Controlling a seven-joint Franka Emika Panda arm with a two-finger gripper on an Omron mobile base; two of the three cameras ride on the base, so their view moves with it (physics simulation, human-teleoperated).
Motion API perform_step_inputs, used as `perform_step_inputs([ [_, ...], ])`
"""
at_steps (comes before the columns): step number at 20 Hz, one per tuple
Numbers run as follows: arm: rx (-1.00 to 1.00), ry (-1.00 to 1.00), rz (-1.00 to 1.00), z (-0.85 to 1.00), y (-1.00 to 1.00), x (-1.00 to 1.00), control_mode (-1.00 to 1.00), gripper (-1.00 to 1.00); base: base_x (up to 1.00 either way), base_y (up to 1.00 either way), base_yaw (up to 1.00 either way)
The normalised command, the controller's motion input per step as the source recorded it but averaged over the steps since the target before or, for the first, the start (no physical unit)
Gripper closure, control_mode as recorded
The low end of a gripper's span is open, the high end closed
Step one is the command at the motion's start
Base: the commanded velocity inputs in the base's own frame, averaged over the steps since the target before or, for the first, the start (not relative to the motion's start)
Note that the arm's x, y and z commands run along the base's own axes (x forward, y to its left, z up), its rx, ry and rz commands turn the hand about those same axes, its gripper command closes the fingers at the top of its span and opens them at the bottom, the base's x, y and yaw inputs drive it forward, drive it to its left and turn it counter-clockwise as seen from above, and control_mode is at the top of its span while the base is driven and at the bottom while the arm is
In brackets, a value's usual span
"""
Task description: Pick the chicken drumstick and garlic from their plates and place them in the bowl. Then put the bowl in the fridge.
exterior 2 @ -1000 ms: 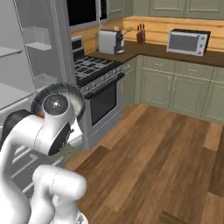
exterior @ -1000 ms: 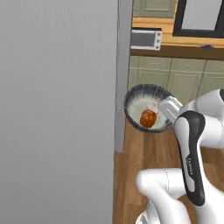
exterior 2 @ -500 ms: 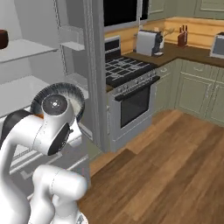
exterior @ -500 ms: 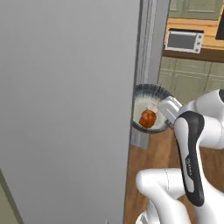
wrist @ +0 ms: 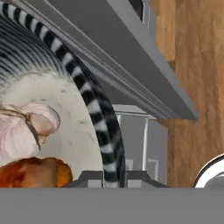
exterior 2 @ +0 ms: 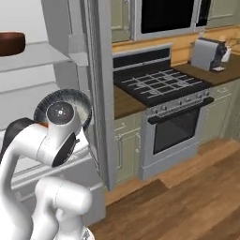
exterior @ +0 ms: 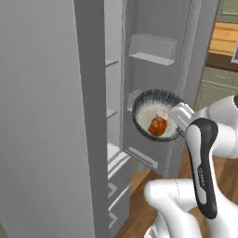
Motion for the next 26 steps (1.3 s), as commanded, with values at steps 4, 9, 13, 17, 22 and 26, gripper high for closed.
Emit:
perform_step_inputs([
  [4, 0.00, 0.00, 0.00, 0.00, 0.00, 0.00, 1.00, 1.00, 0.00, 0.20, 0.67],
  [9, 0.00, 0.00, 0.00, 0.00, 0.00, 0.00, 1.00, 1.00, 0.13, 0.08, 0.63],
  [13, 0.00, 0.00, 0.00, 0.00, 0.00, 0.00, 1.00, 1.00, 0.68, 0.01, 0.58],
  [17, 0.00, 0.00, 0.00, 0.00, 0.00, 0.00, 1.00, 1.00, 1.00, 0.00, 0.35],
  [22, 0.00, 0.06, 0.05, -0.49, 0.00, 0.80, -1.00, 1.00, 0.20, -0.01, 0.04],
  [26, 0.00, 0.08, 0.02, -0.60, 0.00, 0.84, -1.00, 1.00, 0.00, 0.00, 0.00],
])
